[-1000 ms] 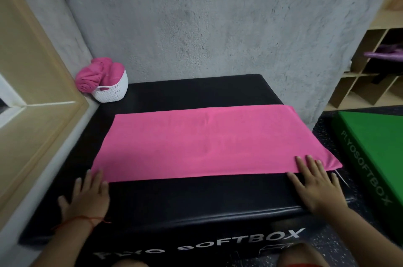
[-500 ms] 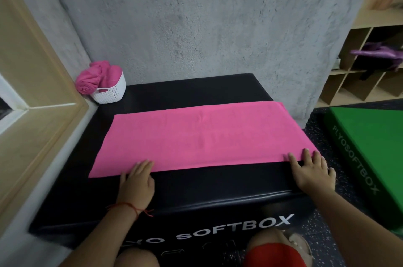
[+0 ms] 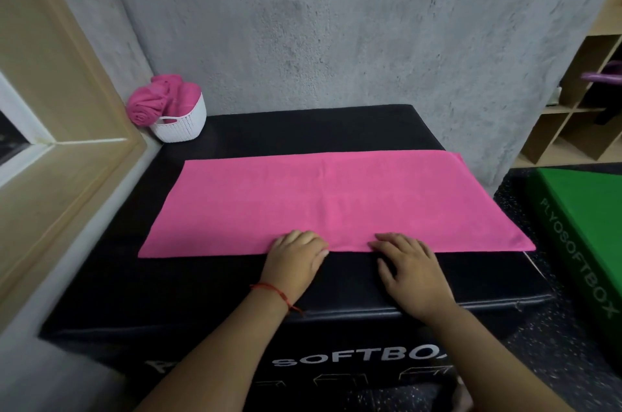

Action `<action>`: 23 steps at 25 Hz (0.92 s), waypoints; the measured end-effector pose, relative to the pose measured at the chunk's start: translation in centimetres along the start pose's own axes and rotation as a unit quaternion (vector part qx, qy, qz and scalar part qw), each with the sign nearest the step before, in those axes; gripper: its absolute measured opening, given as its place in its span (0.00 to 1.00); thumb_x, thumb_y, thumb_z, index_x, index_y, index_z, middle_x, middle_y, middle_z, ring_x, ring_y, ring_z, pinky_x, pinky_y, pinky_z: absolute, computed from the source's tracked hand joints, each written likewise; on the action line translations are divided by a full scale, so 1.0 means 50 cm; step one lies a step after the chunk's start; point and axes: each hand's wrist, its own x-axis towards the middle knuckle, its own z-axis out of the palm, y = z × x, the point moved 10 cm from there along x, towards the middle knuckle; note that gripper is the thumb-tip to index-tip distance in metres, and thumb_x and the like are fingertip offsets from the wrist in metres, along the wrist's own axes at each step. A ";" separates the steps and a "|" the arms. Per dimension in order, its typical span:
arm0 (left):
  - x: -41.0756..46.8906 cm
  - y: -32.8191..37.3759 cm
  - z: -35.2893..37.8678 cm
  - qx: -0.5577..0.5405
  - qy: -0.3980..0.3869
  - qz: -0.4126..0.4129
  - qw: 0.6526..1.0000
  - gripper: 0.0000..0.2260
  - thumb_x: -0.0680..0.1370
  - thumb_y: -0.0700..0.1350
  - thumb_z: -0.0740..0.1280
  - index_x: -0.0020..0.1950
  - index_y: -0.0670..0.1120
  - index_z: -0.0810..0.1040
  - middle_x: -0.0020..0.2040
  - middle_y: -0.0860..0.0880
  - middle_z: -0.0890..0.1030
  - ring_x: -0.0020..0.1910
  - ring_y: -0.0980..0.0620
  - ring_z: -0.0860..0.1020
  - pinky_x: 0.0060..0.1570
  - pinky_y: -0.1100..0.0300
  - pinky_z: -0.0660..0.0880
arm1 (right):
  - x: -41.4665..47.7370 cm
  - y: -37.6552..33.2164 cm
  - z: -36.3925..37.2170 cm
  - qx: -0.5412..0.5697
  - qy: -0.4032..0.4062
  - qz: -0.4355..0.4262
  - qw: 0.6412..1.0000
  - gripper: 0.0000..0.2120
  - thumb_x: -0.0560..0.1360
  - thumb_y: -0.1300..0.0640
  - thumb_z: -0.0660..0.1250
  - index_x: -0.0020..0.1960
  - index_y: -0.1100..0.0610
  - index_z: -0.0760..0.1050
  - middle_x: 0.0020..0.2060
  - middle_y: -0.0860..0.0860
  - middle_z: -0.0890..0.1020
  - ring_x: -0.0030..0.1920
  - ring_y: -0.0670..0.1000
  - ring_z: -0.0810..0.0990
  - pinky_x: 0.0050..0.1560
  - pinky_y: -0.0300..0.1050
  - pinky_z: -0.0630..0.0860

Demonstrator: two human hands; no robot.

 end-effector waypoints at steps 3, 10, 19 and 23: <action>0.010 -0.012 0.010 -0.017 0.038 -0.031 0.999 0.06 0.82 0.54 0.66 0.49 0.56 0.80 0.46 0.57 0.79 0.47 0.51 0.76 0.48 0.52 0.74 | 0.030 -0.008 0.006 0.031 0.008 0.005 0.999 0.19 0.78 0.38 0.62 0.66 0.38 0.79 0.65 0.34 0.78 0.65 0.45 0.75 0.68 0.52 0.71; 0.021 -0.017 0.012 -0.019 0.038 -0.038 0.998 0.06 0.83 0.57 0.64 0.51 0.58 0.78 0.49 0.60 0.78 0.50 0.54 0.75 0.51 0.51 0.73 | 0.066 -0.013 0.000 0.003 0.078 0.004 0.997 0.07 0.77 0.49 0.73 0.55 0.46 0.83 0.50 0.41 0.82 0.50 0.51 0.78 0.48 0.52 0.76; 0.048 -0.044 0.019 -0.011 0.019 0.022 1.000 0.05 0.79 0.55 0.69 0.51 0.56 0.82 0.46 0.58 0.79 0.45 0.51 0.77 0.44 0.50 0.76 | 0.092 -0.007 -0.002 0.014 0.030 -0.092 0.995 0.07 0.81 0.50 0.70 0.58 0.45 0.82 0.50 0.40 0.81 0.47 0.51 0.77 0.45 0.53 0.78; 0.041 -0.102 -0.002 -0.021 -0.008 0.025 0.999 0.07 0.78 0.52 0.67 0.53 0.55 0.83 0.48 0.59 0.80 0.46 0.52 0.77 0.46 0.50 0.77 | 0.079 0.043 -0.024 -0.004 0.030 -0.079 0.996 0.20 0.72 0.62 0.76 0.60 0.44 0.83 0.52 0.39 0.82 0.47 0.51 0.79 0.44 0.52 0.80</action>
